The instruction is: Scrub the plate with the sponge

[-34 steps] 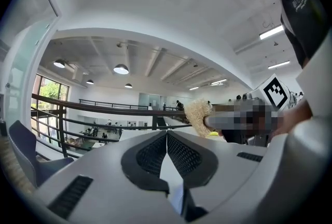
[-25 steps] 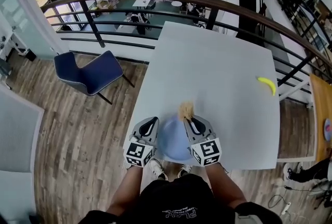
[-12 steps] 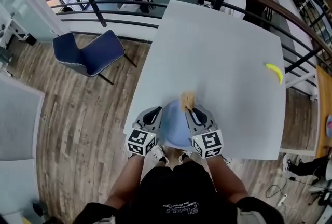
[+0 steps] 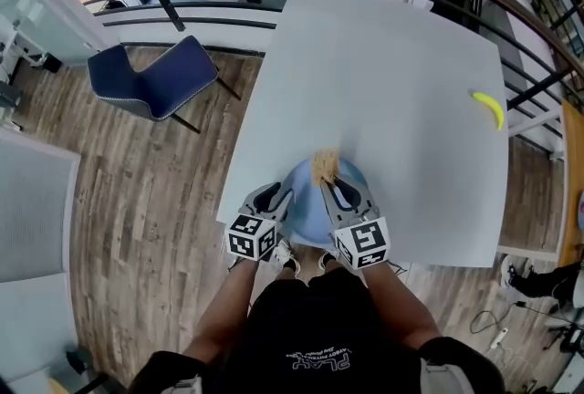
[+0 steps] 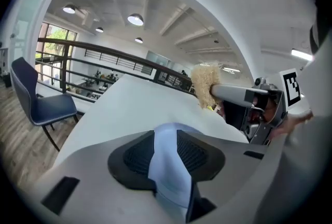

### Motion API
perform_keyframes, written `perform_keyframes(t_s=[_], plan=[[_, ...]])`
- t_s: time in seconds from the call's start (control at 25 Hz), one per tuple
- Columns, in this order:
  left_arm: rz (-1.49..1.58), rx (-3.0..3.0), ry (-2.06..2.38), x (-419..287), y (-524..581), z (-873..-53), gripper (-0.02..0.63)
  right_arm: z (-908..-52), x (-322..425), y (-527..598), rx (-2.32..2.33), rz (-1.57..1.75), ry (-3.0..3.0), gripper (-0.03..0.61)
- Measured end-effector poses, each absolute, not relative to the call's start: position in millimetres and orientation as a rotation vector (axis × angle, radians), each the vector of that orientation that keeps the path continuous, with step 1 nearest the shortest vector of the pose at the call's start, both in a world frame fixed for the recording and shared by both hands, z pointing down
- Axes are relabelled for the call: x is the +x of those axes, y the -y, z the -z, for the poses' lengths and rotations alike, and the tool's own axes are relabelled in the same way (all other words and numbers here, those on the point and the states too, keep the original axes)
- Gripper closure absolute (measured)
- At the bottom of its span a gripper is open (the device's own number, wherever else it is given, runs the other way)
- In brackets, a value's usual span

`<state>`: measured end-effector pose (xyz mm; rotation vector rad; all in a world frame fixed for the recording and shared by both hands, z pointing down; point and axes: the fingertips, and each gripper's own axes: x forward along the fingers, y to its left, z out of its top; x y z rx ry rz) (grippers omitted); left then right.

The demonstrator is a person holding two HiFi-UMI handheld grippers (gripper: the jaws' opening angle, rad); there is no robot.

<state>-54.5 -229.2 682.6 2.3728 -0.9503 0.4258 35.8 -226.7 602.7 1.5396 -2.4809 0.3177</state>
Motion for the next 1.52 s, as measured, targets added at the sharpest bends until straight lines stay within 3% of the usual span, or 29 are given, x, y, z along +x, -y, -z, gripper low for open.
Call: perform_keyframes(t_s=[0.4,0.96,1.52], plan=[[-0.564,2.093,0.957,-71,213,-736,0.466,-609,33,220,1.517,-0.245,2.472,0.522],[-0.435,1.799,0.784,-59,191,-778,0.469,-622,47,223,1.526,-0.297,2.457,0.522],[-0.5,1.724,0.812,-56,191,-788,0.563,-628,52,213,1.521,-0.313,2.447,0.522]])
